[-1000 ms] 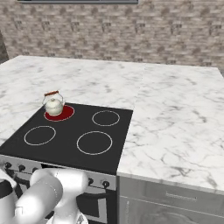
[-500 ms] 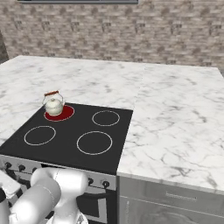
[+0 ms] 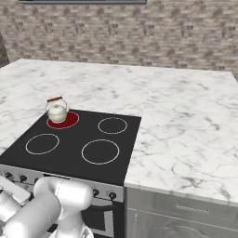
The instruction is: The kettle is done boiling. Turn off the stove, then wait for 300 timesteps before moving the kettle to the dining table.
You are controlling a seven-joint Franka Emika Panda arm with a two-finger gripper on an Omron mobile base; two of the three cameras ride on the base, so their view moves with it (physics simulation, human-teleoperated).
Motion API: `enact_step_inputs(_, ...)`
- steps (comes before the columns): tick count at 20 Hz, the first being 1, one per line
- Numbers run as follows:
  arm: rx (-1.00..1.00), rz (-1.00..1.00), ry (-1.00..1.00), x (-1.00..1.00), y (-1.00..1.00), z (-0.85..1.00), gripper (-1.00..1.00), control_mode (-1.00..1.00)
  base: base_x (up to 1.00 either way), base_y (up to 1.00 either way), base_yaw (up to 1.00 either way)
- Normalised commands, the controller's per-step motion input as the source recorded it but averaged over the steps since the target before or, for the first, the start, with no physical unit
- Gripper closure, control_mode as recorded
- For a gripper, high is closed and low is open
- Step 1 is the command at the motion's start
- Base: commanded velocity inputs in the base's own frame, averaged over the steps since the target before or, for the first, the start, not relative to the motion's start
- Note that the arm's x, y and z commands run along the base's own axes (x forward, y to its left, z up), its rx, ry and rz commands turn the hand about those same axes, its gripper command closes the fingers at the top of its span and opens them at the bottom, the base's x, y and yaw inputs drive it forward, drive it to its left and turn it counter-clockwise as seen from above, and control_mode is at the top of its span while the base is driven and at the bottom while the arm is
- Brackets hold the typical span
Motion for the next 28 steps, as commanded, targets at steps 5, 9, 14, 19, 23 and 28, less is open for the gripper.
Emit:
enact_step_inputs(5, 0.00, 0.03, 0.01, 0.04, 0.13, -0.21, -1.00, -1.00, 0.00, 0.00, 0.00)
enact_step_inputs(9, 0.00, 0.00, 0.00, 0.02, 0.20, -0.14, -1.00, -1.00, 0.00, 0.00, 0.00)
enact_step_inputs(14, 0.00, 0.00, 0.00, 0.00, 0.12, -0.04, -1.00, -1.00, 0.00, 0.00, 0.00)
enact_step_inputs(19, 0.00, 0.00, 0.00, 0.00, 0.00, 0.00, -1.00, -1.00, 0.00, 0.00, 0.00)
enact_step_inputs(23, 0.00, 0.00, -0.04, 0.00, -0.03, 0.00, -1.00, -1.00, 0.00, 0.00, 0.00)
enact_step_inputs(28, 0.00, 0.00, -0.05, 0.00, -0.07, 0.00, -1.00, -1.00, 0.00, 0.00, 0.00)
